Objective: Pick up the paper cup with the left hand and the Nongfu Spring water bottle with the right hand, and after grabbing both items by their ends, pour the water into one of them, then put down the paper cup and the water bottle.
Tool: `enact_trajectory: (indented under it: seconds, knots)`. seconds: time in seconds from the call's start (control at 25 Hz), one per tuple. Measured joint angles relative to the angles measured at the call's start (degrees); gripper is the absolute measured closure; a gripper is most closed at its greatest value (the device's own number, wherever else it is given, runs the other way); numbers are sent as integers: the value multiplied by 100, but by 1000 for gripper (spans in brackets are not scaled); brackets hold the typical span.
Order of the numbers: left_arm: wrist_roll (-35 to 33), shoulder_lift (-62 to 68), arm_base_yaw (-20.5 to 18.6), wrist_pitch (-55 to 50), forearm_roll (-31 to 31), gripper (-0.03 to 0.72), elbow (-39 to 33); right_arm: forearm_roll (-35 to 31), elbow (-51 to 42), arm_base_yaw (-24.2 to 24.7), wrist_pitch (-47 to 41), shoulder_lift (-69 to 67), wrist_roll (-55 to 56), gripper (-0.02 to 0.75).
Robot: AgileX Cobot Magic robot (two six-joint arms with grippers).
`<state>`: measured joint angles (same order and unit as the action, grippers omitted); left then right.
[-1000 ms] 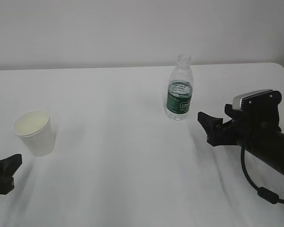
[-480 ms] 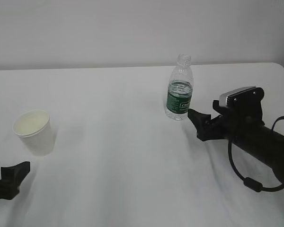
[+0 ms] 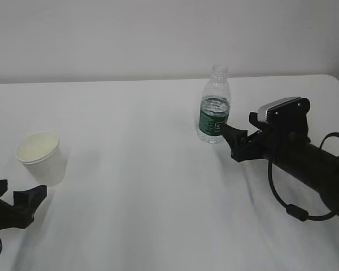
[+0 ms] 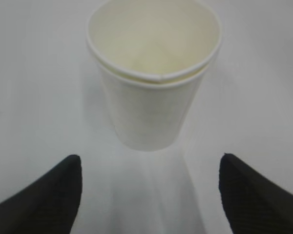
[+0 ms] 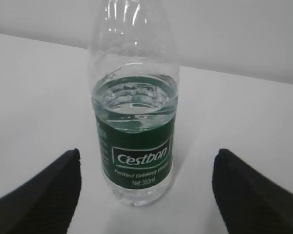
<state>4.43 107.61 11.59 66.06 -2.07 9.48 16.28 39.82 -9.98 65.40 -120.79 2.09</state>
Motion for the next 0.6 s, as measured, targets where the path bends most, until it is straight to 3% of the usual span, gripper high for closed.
enact_trajectory:
  seconds: [0.6]
  knots:
    - [0,0,0,0,-20,45,8,370,604,0,0,-573,320,99]
